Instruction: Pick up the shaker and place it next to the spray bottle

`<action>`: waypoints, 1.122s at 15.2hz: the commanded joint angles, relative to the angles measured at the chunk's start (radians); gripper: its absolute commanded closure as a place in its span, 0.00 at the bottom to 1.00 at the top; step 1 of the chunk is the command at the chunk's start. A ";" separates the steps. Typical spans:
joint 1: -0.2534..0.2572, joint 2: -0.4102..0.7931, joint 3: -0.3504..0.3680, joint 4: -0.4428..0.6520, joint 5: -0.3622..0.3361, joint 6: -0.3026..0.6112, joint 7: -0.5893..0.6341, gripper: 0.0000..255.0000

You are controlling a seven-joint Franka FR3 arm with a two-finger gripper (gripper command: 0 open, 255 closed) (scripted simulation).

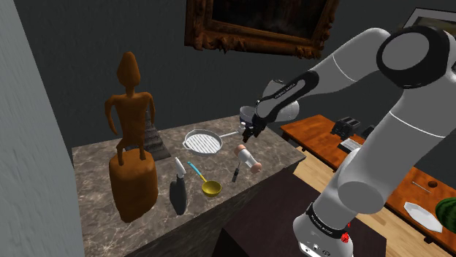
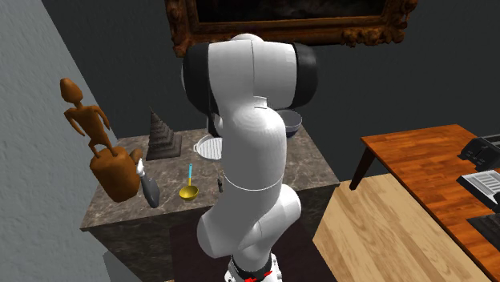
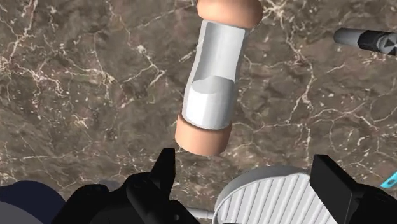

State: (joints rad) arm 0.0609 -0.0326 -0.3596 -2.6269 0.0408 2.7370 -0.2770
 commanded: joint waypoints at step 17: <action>-0.354 0.453 0.421 0.046 0.573 0.454 -0.396 0.00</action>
State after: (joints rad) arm -0.2868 0.4132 0.0546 -2.5842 0.6128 3.1862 -0.6716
